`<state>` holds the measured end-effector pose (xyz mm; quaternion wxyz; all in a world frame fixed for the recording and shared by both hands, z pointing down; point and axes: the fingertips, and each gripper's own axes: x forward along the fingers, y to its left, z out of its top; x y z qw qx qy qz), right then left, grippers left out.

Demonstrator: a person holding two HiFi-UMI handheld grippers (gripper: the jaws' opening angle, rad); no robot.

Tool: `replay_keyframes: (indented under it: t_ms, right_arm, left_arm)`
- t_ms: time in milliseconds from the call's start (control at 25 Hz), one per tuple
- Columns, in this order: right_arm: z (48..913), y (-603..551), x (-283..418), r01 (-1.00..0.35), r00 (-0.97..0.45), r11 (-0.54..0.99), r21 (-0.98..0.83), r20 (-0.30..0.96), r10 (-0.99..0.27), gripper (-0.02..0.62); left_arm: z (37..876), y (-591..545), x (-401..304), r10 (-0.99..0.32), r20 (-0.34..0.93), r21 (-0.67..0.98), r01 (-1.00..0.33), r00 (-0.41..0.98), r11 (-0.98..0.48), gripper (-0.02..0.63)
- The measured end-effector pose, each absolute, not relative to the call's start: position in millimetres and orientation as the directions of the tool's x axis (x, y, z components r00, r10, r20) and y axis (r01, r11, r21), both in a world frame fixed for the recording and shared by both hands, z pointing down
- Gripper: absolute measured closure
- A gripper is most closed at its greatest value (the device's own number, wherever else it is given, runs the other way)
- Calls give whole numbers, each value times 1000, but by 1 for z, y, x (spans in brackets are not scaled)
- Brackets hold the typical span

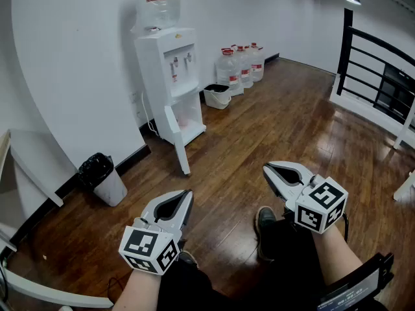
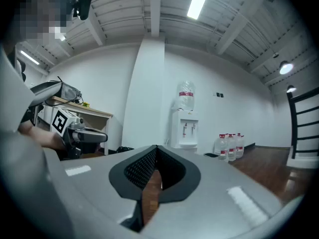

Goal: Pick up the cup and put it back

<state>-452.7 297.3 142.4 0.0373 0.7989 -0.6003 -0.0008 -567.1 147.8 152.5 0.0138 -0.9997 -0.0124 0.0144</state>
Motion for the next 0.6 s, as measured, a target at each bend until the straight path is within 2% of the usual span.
replay_keyframes:
  t_ms: [240,360,480,600]
  right_arm:
    - [130,293,-433,-971,235,-234,55,7,-972,594]
    - [131,289,-416,-973,226,-226,34,-10,-974,594]
    - [131,282,-402,-979,202,-203,33,-17,-979,594]
    - [128,280,-393,-984,173,-174,35,-27,-985,594]
  left_arm:
    - [150,158,-536,46,-19,36,46,999,-998,394]
    - [150,165,-514,58,-27,10,59,998,-998,394]
    - [156,163,-499,42,-16,-24,41,999,-999,394]
    - [159,158,-493,-3,-11,8,-3,1000,-1000,394]
